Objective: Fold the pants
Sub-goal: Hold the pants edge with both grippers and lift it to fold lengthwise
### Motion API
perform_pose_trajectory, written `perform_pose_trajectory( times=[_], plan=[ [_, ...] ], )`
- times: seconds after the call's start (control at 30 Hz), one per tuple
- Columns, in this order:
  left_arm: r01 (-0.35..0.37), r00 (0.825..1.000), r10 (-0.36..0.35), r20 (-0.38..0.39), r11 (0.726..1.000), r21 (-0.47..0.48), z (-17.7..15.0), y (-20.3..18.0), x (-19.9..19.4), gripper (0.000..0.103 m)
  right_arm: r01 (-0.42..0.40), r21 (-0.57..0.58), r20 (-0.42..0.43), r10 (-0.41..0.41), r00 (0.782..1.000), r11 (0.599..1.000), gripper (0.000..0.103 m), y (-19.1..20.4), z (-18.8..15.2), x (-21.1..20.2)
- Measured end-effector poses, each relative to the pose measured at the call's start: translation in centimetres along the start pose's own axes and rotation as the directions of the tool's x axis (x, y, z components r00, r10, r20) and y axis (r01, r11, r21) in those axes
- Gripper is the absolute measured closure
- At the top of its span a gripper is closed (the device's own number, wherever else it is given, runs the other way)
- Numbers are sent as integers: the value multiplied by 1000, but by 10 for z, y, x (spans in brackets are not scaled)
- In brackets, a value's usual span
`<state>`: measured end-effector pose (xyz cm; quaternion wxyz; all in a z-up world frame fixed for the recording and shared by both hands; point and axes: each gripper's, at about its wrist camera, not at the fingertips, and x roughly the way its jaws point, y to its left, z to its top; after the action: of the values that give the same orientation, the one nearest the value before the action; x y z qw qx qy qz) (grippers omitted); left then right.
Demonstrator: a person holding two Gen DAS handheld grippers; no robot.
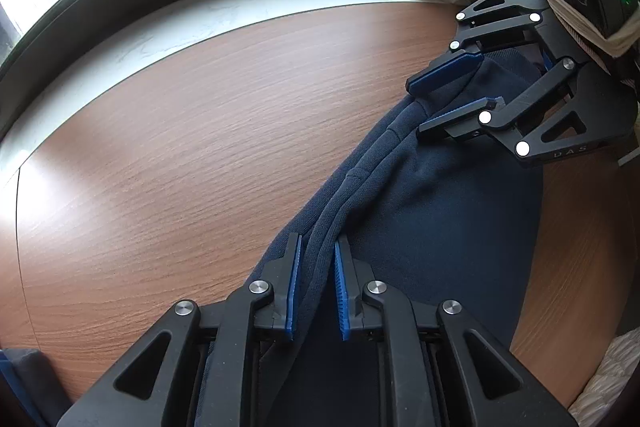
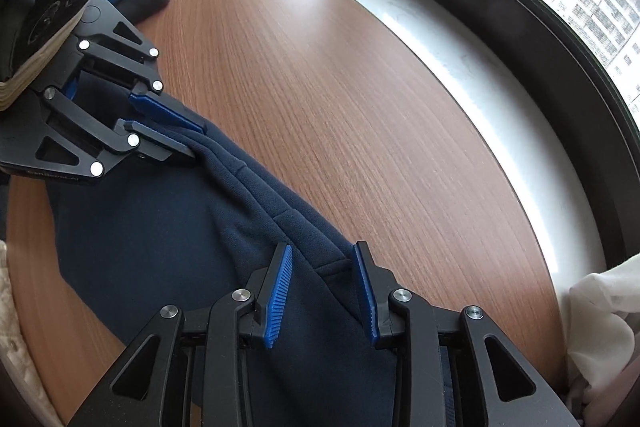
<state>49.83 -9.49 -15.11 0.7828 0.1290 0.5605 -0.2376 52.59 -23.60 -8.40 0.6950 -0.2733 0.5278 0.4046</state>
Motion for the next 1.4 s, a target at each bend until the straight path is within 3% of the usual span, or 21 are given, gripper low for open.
perform_pose_trajectory(
  times=[0.2,0.23,0.3,0.53,0.63,0.7,0.73,0.87,1.03,1.17,1.4],
  plan=[
    [-9,1000,9,2,1000,14,-1,-2,1,86,-18,-1,-23,18,1000,1000,72,-4,2,4],
    [-11,1000,11,2,1000,17,-2,-1,0,86,-8,-9,-26,8,1000,1000,74,-2,3,5],
    [-14,1000,14,3,1000,20,-2,-3,0,85,13,-38,-25,-14,1000,999,86,5,3,2],
    [-20,1000,20,10,1000,8,-1,-3,-1,82,106,-97,-17,-108,994,990,88,16,11,-3],
    [-7,1000,7,9,1000,-11,-1,1,-2,73,128,-83,-26,-131,991,988,84,15,14,11],
    [-34,999,35,5,999,-30,-2,4,-3,53,153,-54,-4,-153,988,987,72,10,11,7],
    [-48,999,48,7,998,-40,-2,6,-5,52,165,-36,-3,-165,986,986,64,9,11,7],
    [-20,998,27,64,995,-94,-6,14,-34,49,146,32,44,-147,988,989,63,4,8,-10],
    [-145,978,153,139,987,-66,-28,18,-78,43,192,78,115,-200,973,978,63,22,15,-39],
    [-215,967,220,125,975,-53,-59,23,-95,43,176,72,153,-185,971,982,63,46,20,-51],
    [-204,976,207,64,978,-49,-99,29,-93,43,107,-76,152,-94,984,991,63,101,43,-46]
  ],
)
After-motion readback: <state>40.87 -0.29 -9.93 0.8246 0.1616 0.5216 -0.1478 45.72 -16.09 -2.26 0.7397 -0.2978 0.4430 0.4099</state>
